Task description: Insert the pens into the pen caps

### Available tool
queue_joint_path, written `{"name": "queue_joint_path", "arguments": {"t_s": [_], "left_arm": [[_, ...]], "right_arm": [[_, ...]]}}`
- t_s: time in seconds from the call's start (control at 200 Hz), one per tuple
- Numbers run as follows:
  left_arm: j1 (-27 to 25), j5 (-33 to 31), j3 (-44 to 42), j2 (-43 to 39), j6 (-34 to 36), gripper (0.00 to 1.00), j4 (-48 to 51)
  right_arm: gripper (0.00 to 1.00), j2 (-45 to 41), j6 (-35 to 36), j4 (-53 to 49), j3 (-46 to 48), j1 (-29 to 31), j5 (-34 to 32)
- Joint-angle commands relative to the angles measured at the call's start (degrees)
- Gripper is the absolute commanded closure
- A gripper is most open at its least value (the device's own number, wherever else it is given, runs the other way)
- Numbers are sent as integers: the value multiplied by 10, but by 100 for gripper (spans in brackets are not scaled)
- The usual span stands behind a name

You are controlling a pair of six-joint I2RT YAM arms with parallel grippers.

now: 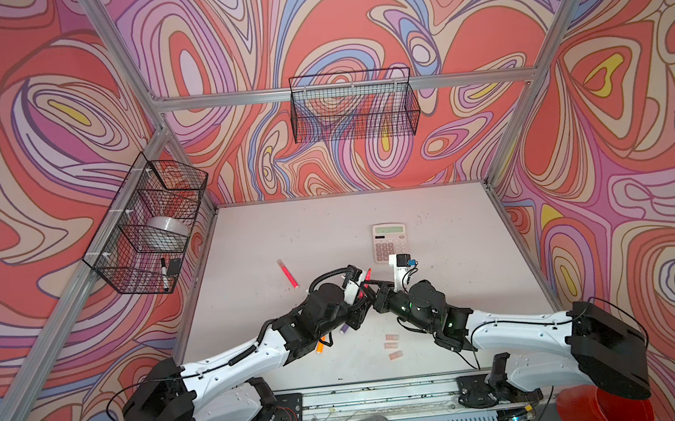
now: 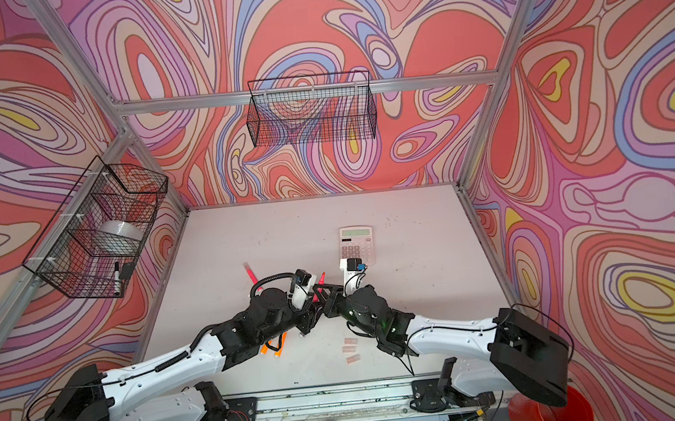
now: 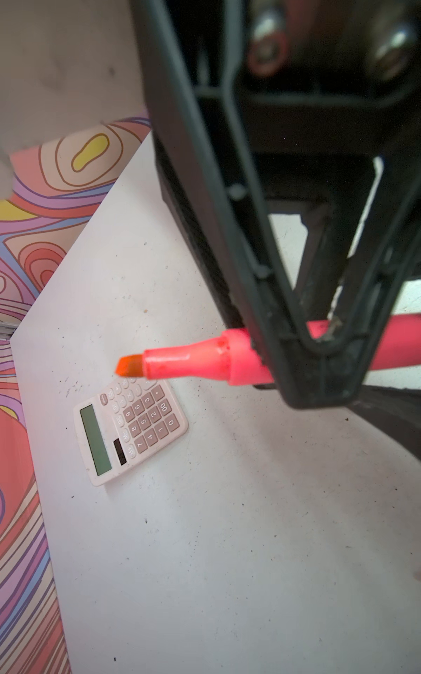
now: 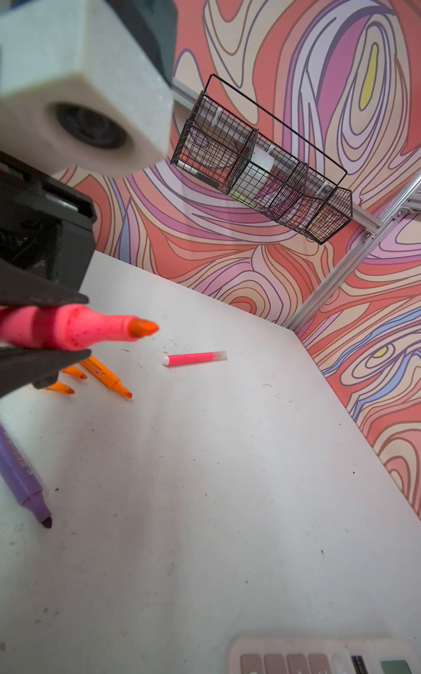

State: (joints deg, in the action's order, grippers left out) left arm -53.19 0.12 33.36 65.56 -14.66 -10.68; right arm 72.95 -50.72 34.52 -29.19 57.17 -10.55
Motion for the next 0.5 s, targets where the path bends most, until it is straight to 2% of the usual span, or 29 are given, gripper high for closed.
{"name": "queue_joint_path", "arguments": {"t_s": [0.0, 0.045, 0.115, 0.265, 0.335, 0.496], "left_arm": [[1, 3, -1, 8, 9, 64, -53], [1, 1, -1, 9, 8, 68, -55], [1, -3, 2, 10, 5, 82, -53], [1, -16, 7, 12, 1, 100, -50], [1, -17, 11, 11, 0, 100, -45], [3, -50, 11, 15, 0, 100, -45]], "right_arm": [[100, 13, -2, 11, -2, 10, 20], [100, 15, -3, 13, -3, 11, 20], [100, 16, -3, 9, -6, 13, 20], [100, 22, -4, 14, -6, 15, 21], [91, 22, -2, 7, -9, 15, 20], [57, 10, 7, -14, -8, 15, 6]]}}
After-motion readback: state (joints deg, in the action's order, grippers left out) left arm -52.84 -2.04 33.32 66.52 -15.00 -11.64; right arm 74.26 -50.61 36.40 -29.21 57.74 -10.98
